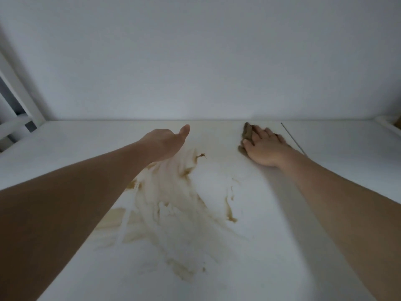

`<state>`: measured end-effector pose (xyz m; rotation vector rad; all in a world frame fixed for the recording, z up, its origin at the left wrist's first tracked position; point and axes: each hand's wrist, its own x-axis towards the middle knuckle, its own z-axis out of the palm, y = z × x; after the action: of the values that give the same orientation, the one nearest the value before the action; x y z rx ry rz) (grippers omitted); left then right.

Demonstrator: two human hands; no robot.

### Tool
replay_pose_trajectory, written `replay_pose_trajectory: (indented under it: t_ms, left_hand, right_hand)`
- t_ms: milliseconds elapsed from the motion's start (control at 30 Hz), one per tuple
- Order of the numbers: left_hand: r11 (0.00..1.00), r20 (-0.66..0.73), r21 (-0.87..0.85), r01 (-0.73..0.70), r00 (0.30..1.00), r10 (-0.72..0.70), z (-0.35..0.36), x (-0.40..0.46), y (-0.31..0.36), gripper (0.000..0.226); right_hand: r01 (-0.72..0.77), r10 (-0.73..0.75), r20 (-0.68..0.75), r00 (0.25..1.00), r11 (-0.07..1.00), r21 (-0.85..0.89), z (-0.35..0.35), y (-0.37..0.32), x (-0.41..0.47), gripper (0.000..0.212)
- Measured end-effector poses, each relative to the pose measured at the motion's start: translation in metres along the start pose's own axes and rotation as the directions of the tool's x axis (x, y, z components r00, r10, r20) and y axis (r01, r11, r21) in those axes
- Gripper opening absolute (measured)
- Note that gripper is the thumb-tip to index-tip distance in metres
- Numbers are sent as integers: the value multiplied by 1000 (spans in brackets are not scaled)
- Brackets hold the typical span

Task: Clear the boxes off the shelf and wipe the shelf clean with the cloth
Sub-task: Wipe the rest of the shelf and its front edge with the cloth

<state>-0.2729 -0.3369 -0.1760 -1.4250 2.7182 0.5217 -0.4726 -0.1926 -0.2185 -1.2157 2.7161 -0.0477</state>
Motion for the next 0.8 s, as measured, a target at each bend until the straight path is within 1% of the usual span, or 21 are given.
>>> replay_pose_trajectory:
  t_ms: [100,167,233,267,300,333,400,467,500,533,600,700,800]
  left_hand:
    - [1000,0,-4,3,1000,-3,1,-1,1,83]
    - [999,22,-32,23,1000,-22,2,-2,0,84]
    - [995,68,-77,58,996,-53,2,-3,-2,86]
    - [992,90,-98,78,994,-69,1,-3,-4,87]
    - [991,89,-104,82,993,-73,1,-6,-7,85]
    - [995,70,-77,66,996,-61,1,-7,-11,79]
    - [999,3,21,-34,999,34,2,-14,-20,64]
    - [994,-25,17,-108,994,109,5,-21,-28,62]
    - [993,-23,5,-120,993,120,6,-25,-32,63]
    - [991,-18,8,-133,991,133,8,-28,-34,64]
    - [988,-9,12,-154,988,154,12,-35,-33,65]
    - [982,-21,-55,-182,983,181,16,-43,-26,66]
    - [973,-33,-28,-228,973,227,17,-56,-20,61]
  right_hand:
    - [183,-183,-9,983,983,17,7,-30,-23,60]
    - [306,-306,-6,952,952,26,10,-39,-45,58]
    - [396,-396,24,918,918,12,12,-31,-65,57]
    - [407,-407,38,913,913,6,12,-20,-71,57]
    - [382,-382,40,923,924,-1,10,-6,-74,57]
    - [322,-321,26,947,947,-12,9,9,-74,56]
    - [127,-128,-25,992,991,-40,6,33,-71,56]
    - [-32,31,-25,999,999,-31,6,37,-65,59]
    - [-61,61,-14,998,998,-17,7,30,-62,60]
    - [-61,61,-5,998,998,-1,9,20,-61,61]
    - [17,-17,-8,1000,1000,24,13,-5,-67,60]
    - [201,-199,-44,979,978,52,20,-34,-96,59]
    - [353,-353,-23,935,934,44,23,-29,-128,56]
